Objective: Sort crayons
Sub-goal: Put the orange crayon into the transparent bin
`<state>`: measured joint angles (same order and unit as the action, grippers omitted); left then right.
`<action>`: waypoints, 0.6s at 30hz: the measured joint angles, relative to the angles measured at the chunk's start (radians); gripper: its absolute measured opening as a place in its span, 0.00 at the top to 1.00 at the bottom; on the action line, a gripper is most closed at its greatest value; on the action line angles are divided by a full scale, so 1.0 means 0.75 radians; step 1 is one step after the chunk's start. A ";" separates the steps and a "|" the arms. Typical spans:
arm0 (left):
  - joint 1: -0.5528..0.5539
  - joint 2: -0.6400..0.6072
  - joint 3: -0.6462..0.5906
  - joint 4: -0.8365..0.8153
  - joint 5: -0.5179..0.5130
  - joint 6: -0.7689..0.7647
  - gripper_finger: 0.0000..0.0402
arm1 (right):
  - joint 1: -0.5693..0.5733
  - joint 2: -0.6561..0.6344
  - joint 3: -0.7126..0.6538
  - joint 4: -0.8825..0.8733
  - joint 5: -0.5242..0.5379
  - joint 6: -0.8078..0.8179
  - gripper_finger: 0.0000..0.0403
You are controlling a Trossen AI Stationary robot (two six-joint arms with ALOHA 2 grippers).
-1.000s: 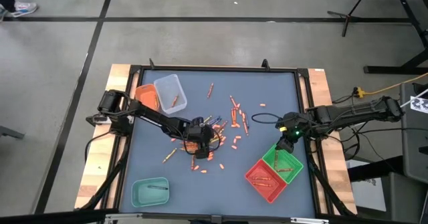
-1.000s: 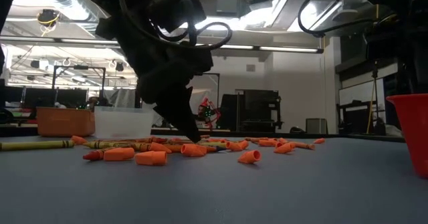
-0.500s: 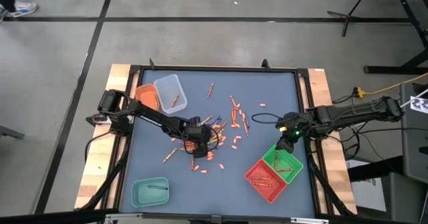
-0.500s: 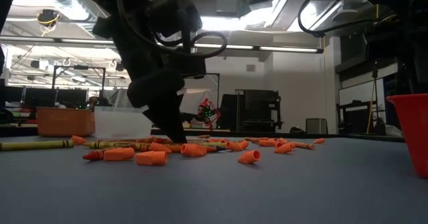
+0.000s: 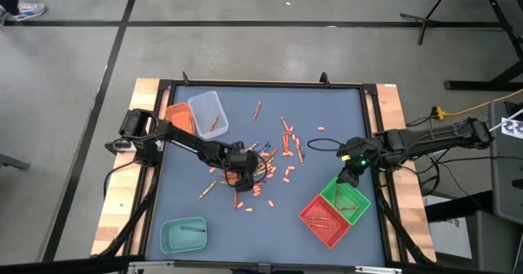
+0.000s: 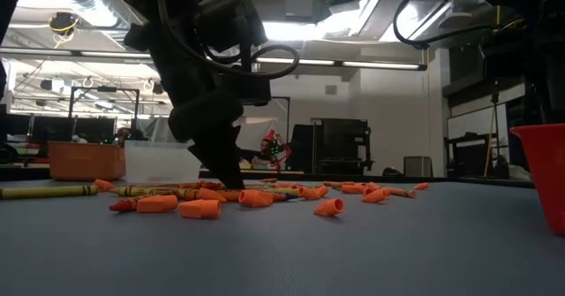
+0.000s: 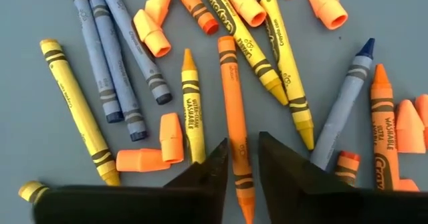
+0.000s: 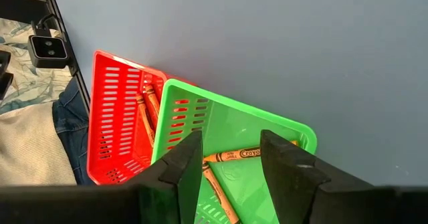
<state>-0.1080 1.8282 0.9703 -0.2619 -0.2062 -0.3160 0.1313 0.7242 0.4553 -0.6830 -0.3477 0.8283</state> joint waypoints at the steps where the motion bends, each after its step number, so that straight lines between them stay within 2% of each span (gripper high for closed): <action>1: 0.003 0.000 0.000 0.000 0.000 0.000 0.88 | 0.000 0.000 0.000 0.000 0.000 0.000 0.63; 4: 0.015 0.000 -0.001 -0.001 -0.001 0.001 0.94 | 0.000 0.000 0.000 0.000 0.014 -0.001 0.63; 7: 0.028 -0.001 -0.001 -0.002 -0.002 0.014 0.98 | 0.000 0.000 0.000 0.001 0.086 -0.003 0.63; 13: 0.055 -0.002 -0.001 -0.002 -0.007 0.016 0.98 | 0.000 0.000 0.000 0.001 0.237 -0.039 0.63; 18: 0.080 -0.051 -0.007 -0.032 -0.031 0.020 0.99 | 0.000 0.000 0.000 0.001 0.286 -0.042 0.63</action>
<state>-0.0480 1.7898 0.9649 -0.2860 -0.2294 -0.3012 0.1310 0.7242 0.4553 -0.6827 -0.1331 0.7967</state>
